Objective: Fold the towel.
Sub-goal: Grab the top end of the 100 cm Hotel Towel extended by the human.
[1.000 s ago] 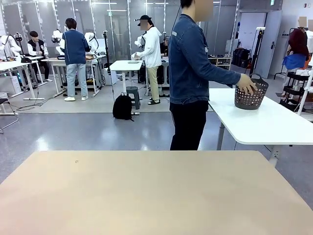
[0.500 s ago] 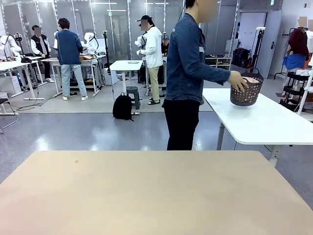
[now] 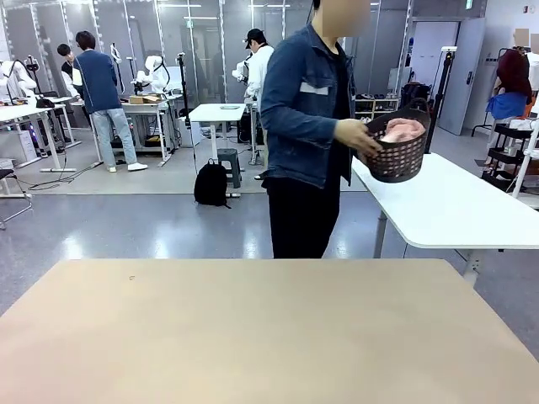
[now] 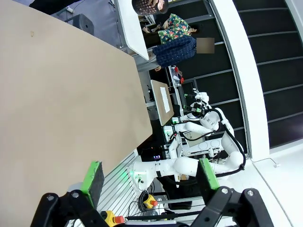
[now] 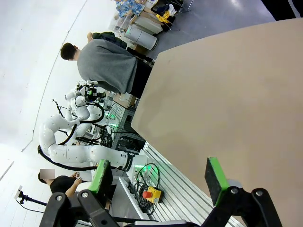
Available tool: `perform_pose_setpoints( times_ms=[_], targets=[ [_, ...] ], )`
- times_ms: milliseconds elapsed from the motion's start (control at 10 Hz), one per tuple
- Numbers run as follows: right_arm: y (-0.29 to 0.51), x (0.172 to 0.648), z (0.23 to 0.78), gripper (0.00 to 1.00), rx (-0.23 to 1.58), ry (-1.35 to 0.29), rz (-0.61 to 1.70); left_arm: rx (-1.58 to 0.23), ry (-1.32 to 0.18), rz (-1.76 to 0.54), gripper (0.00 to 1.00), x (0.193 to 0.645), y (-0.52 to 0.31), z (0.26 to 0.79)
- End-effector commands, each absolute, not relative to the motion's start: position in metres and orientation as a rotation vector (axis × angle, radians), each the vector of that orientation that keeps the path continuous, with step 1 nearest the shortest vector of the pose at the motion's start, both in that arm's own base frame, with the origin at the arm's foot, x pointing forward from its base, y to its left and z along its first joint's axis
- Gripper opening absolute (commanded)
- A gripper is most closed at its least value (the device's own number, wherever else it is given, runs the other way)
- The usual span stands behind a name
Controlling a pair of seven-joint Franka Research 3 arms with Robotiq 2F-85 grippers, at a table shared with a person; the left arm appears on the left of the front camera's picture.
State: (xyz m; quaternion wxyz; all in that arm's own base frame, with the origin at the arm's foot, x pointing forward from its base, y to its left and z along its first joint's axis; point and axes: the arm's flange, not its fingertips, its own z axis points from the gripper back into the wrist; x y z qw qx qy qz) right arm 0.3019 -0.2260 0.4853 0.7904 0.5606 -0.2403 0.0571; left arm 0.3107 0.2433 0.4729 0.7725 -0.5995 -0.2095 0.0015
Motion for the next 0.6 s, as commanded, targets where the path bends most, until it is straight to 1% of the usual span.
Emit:
perform_pose_setpoints(
  times_ms=[0,500],
  targets=[
    [-0.2265,0.3034,0.4864,1.00,1.224,-0.533,0.125,-1.313,-0.458,-0.015,1.00,0.3099,0.2450,0.4723],
    [-0.2265,0.3034,0.4864,1.00,1.224,-0.533,0.125,-1.313,-0.458,-0.015,1.00,0.3099,0.2450,0.4723]
  ],
)
